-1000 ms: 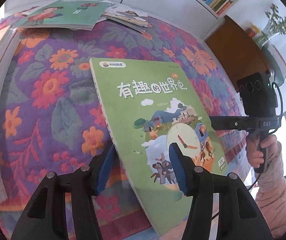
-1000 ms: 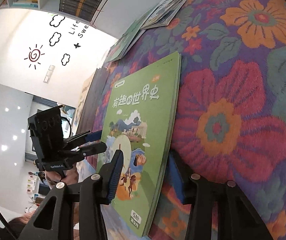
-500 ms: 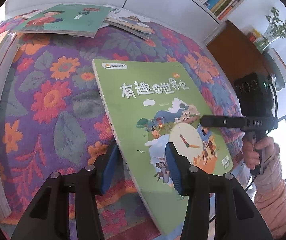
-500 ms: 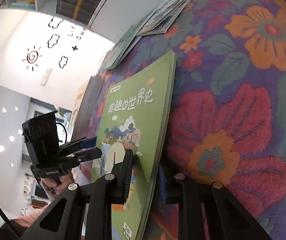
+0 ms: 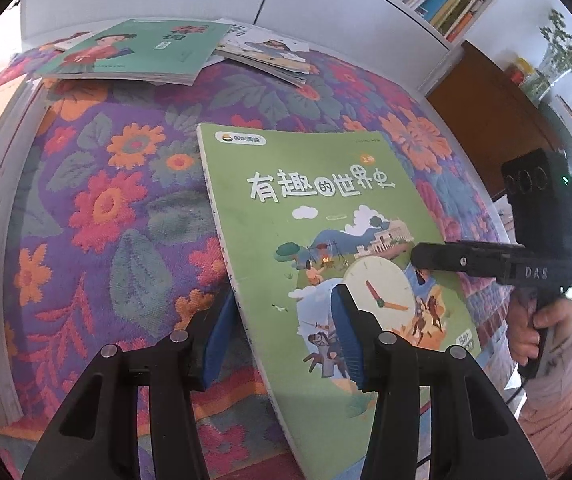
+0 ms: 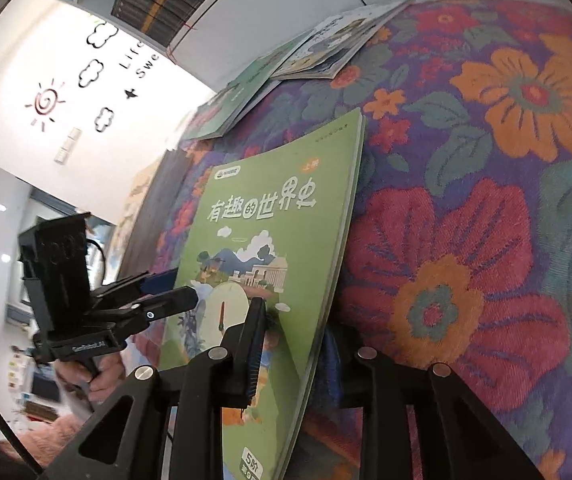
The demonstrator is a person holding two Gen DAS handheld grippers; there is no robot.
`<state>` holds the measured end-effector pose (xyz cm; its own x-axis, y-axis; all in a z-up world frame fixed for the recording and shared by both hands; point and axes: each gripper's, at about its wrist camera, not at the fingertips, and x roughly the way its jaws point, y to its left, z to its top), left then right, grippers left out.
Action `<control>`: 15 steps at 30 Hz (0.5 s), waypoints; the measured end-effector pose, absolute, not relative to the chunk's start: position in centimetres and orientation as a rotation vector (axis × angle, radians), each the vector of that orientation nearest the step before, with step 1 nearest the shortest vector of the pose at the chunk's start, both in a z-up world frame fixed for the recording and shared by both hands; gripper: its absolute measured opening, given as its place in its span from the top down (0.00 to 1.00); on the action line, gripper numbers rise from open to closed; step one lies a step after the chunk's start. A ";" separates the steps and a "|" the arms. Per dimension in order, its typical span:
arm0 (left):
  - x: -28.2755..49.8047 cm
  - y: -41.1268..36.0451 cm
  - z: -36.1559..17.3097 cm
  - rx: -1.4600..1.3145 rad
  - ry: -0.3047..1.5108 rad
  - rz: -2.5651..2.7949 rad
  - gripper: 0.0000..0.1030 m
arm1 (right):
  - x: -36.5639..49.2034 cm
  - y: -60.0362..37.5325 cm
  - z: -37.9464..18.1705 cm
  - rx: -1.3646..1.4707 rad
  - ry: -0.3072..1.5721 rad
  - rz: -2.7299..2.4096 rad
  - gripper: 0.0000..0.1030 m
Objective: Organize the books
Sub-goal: 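Grasp the green book with the left gripper while the right gripper holds its edge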
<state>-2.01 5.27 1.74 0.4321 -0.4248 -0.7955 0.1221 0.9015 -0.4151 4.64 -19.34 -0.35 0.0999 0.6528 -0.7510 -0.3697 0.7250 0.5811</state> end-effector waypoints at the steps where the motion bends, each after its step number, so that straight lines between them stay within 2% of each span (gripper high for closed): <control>1: -1.9 5.4 1.8 -0.332 1.080 -0.344 0.57 | 4.5 -19.2 -0.2 0.264 1.260 0.760 0.75; 15: -2.0 7.4 4.7 -0.337 1.067 -0.306 0.57 | 2.5 -16.8 3.3 0.241 1.284 0.792 0.75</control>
<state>-2.01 7.40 4.71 0.4504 -0.4020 -0.7972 0.0810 0.9076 -0.4120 2.55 -16.84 3.33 0.0670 0.6448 -0.7614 -0.3906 0.7192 0.5746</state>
